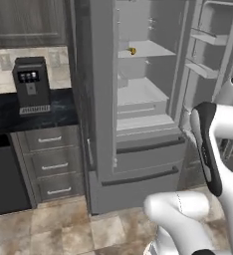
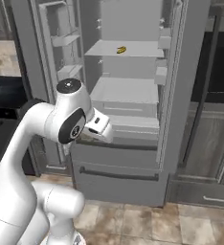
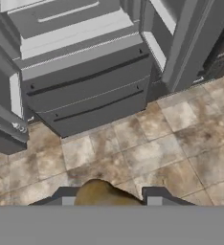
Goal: Place the cold items (banana and garlic) from the fridge in one tupperware on the dining counter. Place the warm items (hot dog and kebab skewer) in the stove area in another tupperware.
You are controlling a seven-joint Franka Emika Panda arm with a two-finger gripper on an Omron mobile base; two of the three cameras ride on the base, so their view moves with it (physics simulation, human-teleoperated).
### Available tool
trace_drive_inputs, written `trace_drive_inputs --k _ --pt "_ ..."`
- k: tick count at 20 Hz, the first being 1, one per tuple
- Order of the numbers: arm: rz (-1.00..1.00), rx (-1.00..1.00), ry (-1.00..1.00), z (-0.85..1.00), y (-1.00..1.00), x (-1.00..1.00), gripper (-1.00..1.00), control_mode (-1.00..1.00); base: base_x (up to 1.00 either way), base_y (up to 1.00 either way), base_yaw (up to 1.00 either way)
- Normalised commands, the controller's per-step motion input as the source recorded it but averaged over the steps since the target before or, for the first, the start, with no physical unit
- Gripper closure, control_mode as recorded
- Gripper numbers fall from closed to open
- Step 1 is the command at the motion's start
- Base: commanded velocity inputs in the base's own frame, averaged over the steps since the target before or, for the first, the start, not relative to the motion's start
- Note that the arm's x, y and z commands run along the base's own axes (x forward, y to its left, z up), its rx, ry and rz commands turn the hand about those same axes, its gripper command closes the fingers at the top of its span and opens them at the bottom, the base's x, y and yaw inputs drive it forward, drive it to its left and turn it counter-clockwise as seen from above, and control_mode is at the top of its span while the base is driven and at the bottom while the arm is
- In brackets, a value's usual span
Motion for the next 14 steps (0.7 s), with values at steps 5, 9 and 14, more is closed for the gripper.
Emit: trace_drive_inputs --k 5,9,14 --pt "0.0 0.0 0.0 0.0 0.0 0.0 1.0 1.0 -0.83 0.51 -0.5" --pt "0.0 0.0 0.0 0.0 0.0 0.0 1.0 1.0 -0.55 0.1 -0.86" --pt "0.0 0.0 0.0 0.0 0.0 0.0 1.0 1.0 -0.43 0.07 -0.91"
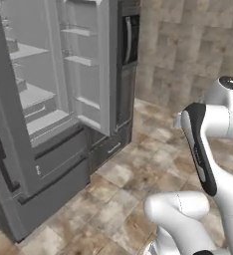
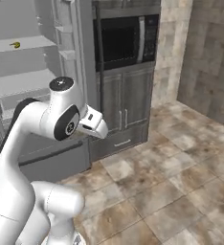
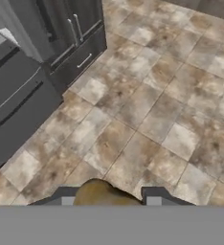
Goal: Place the cold items (banana and garlic) from the fridge in one tupperware on the dining counter. Place the warm items (hot dog and kebab skewer) in the stove area in another tupperware.
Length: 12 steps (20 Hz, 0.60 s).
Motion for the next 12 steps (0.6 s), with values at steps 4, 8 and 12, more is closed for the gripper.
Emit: trace_drive_inputs --k 4,8,12 --pt "0.0 0.0 0.0 0.0 0.0 0.0 1.0 1.0 -0.42 0.06 -0.91" --pt "0.0 0.0 0.0 0.0 0.0 0.0 1.0 1.0 -0.44 0.06 -0.89" --pt "0.0 0.0 0.0 0.0 0.0 0.0 1.0 1.0 -0.44 0.04 -0.87"
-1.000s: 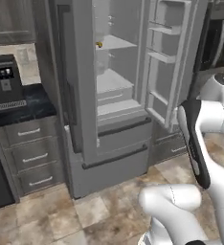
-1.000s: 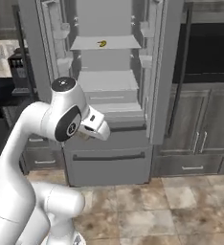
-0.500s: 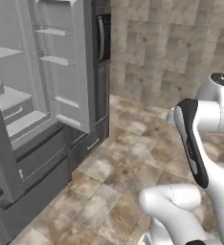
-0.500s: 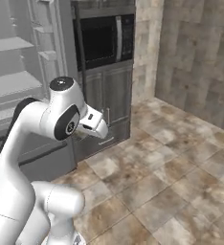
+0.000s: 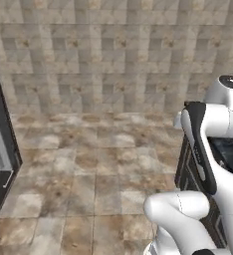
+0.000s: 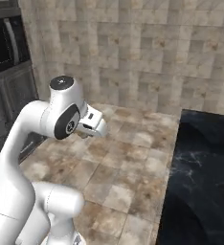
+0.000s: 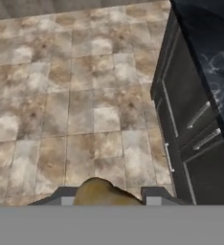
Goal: Place the cold items (banana and garlic) from the fridge in one tupperware on the dining counter. Place the warm items (hot dog and kebab skewer) in the stove area in another tupperware.
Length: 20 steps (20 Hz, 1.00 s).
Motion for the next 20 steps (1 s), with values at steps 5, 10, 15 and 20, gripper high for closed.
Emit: trace_drive_inputs --k 5,10,15,20 --pt "0.0 0.0 0.0 0.0 0.0 0.0 1.0 1.0 -0.66 0.16 -0.76" --pt "0.0 0.0 0.0 0.0 0.0 0.0 1.0 1.0 -0.74 0.46 -0.52" --pt "0.0 0.0 0.0 0.0 0.0 0.0 1.0 1.0 -0.66 0.34 -0.45" --pt "0.0 0.0 0.0 0.0 0.0 0.0 1.0 1.0 -0.28 0.03 -0.43"
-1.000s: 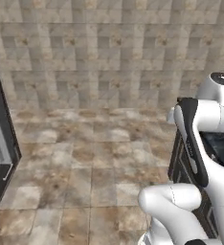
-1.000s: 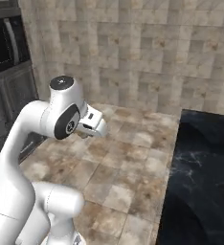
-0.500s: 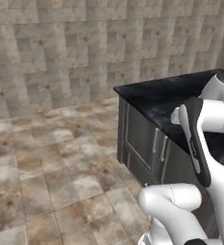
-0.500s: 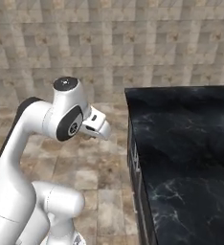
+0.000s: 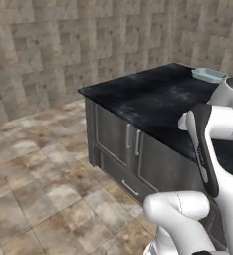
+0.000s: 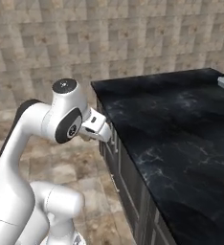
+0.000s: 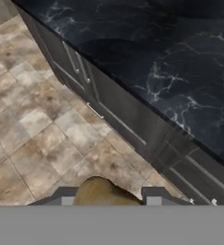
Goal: Place the cold items (banana and garlic) from the fridge in one tupperware on the dining counter. Place the warm items (hot dog and kebab skewer) in the stove area in another tupperware.
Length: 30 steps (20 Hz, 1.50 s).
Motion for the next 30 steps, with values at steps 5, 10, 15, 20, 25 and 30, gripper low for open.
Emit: trace_drive_inputs --k 5,10,15,20,25,30 --pt "0.0 0.0 0.0 0.0 0.0 0.0 1.0 1.0 0.18 0.23 -0.41" --pt "0.0 0.0 0.0 0.0 0.0 0.0 1.0 1.0 -0.23 -0.21 -0.48" --pt "0.0 0.0 0.0 0.0 0.0 0.0 1.0 1.0 -0.47 -0.34 -0.48" --pt "0.0 0.0 0.0 0.0 0.0 0.0 1.0 1.0 0.35 0.56 -0.41" --pt "0.0 0.0 0.0 0.0 0.0 0.0 1.0 1.0 0.1 0.92 -0.19" --pt "0.0 0.0 0.0 0.0 0.0 0.0 1.0 1.0 0.39 1.0 -0.09"
